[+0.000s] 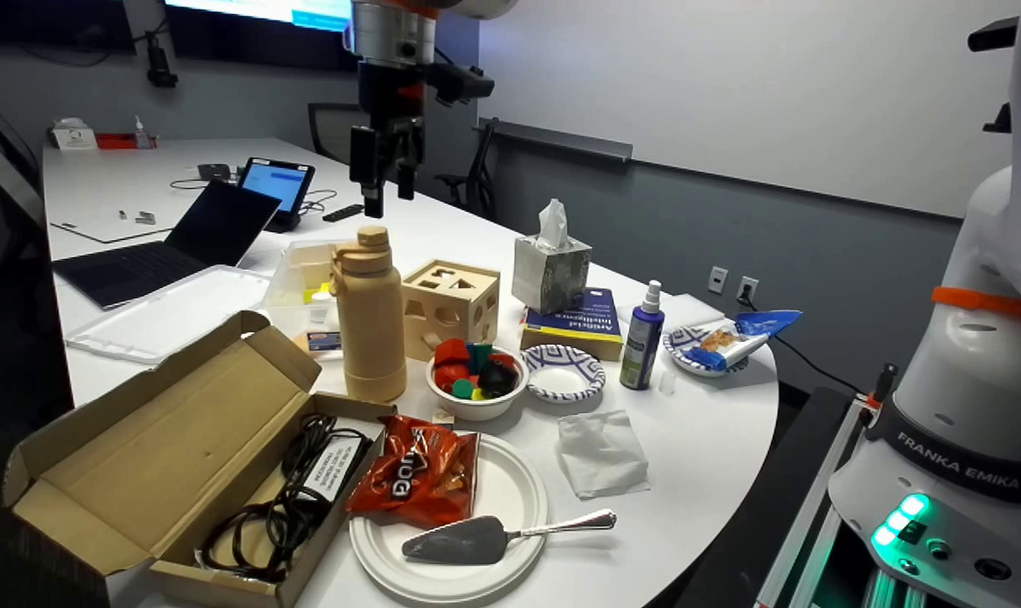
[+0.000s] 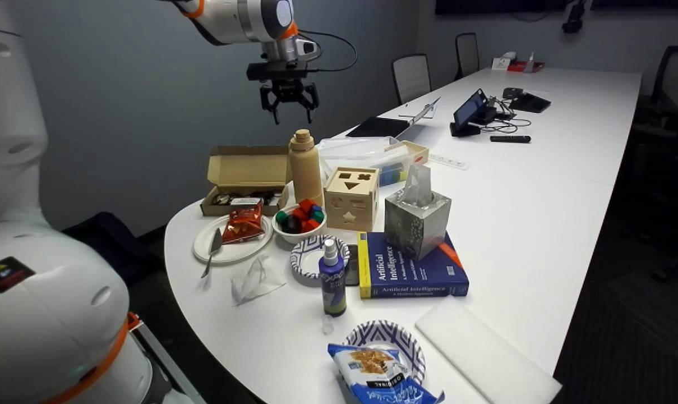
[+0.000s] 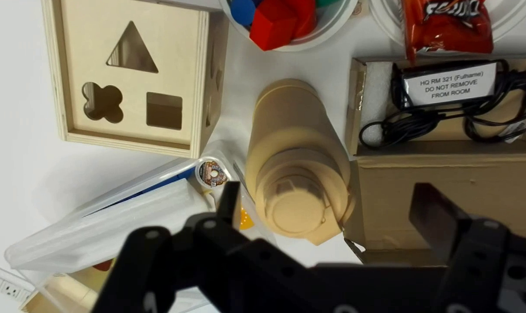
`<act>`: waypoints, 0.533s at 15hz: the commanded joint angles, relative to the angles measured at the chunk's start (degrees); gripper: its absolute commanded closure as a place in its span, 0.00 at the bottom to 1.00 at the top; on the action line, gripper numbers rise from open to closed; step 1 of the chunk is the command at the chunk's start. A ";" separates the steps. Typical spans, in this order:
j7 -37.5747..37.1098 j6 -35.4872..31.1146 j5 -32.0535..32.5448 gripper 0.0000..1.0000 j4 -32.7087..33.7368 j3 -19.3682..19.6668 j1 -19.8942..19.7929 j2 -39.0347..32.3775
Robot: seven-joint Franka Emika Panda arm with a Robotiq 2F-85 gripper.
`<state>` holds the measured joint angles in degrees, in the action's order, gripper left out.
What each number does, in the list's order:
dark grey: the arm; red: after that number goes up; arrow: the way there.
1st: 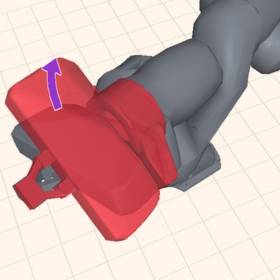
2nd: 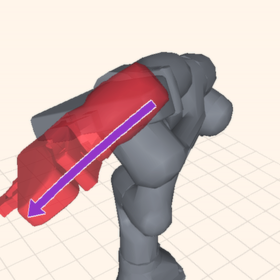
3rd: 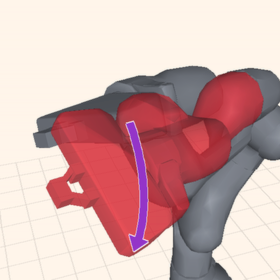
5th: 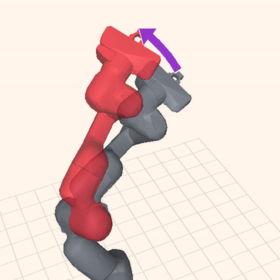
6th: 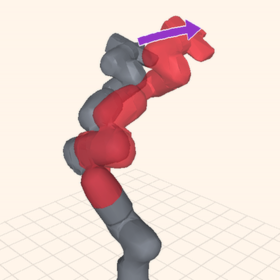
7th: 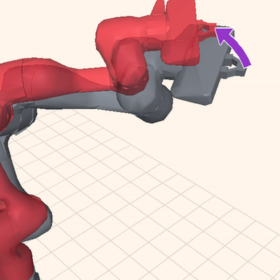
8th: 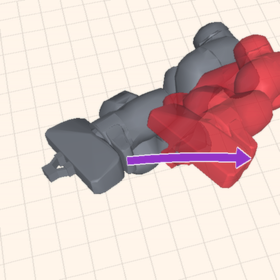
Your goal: Twist the lid on the bottle
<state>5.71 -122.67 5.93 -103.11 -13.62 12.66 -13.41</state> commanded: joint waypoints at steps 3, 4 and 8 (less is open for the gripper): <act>-0.94 0.08 -0.54 0.00 3.93 0.60 0.71 -3.63; -0.94 0.04 -0.41 0.00 4.14 0.65 0.76 -4.10; -0.79 -1.12 -0.23 0.00 4.81 0.78 0.90 -5.70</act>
<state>5.54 -123.10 5.93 -100.47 -13.42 12.73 -17.25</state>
